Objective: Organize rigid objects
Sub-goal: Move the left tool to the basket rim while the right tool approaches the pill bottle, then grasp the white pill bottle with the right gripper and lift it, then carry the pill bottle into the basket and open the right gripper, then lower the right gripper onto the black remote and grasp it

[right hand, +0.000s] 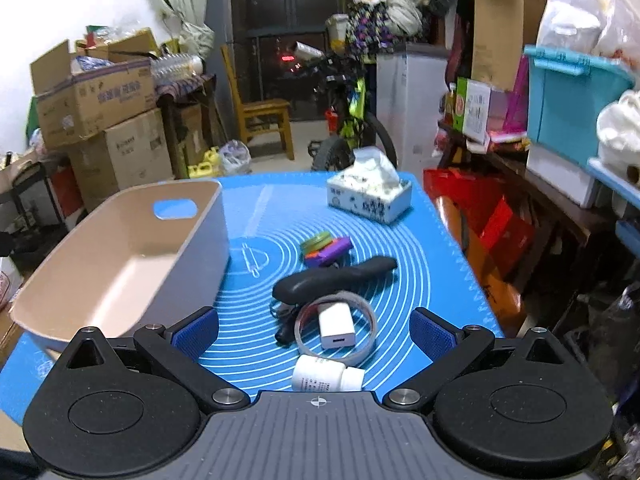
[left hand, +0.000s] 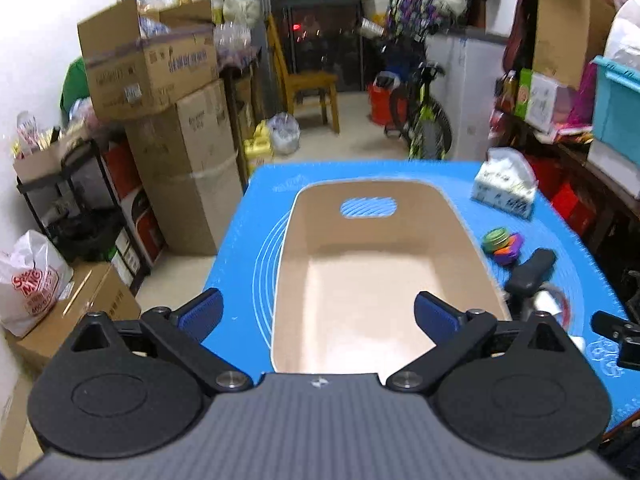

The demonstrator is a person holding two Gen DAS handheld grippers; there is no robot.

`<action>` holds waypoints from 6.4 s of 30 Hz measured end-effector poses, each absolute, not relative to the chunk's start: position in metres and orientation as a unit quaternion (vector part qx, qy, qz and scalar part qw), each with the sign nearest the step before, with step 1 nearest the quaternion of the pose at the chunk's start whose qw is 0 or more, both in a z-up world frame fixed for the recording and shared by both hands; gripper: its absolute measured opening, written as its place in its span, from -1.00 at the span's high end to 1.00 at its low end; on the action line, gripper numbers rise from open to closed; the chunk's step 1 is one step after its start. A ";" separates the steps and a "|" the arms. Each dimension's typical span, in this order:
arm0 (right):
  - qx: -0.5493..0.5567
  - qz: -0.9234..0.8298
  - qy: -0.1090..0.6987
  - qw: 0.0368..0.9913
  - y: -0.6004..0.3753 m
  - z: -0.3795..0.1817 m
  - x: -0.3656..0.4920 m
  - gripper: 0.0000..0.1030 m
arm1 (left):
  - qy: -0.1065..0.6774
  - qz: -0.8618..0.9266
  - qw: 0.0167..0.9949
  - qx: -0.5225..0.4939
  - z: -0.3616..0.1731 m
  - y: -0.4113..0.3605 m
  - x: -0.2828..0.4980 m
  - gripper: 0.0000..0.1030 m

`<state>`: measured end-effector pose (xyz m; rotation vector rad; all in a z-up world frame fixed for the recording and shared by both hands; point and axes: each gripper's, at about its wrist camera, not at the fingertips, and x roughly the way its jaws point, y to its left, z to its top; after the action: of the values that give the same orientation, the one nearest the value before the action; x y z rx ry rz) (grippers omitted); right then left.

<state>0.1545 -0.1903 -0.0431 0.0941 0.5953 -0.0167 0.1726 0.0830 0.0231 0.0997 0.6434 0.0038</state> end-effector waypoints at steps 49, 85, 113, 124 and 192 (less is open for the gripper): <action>0.060 -0.095 0.436 0.893 -0.171 -0.143 0.228 -0.42 | 0.457 0.021 0.889 -0.015 -0.056 0.137 0.269 0.89; 0.048 -0.079 0.311 0.946 -0.167 -0.033 0.236 -0.25 | 0.459 0.024 0.888 -0.016 -0.055 0.136 0.268 0.90; -0.078 0.108 0.381 0.915 -0.020 -0.046 0.307 -0.25 | 0.461 0.024 0.887 -0.015 -0.055 0.133 0.267 0.90; -0.135 0.146 0.429 0.881 0.000 -0.062 0.306 -0.25 | 0.462 0.026 0.887 -0.011 -0.056 0.133 0.268 0.90; 0.132 -0.066 0.434 0.889 -0.211 -0.103 0.356 -0.74 | 0.466 0.028 0.884 -0.001 -0.054 0.135 0.267 0.88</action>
<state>0.3555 -0.2113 -0.1031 0.2748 0.9018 -0.1380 0.2671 0.1348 -0.0541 -0.0011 0.9708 0.0581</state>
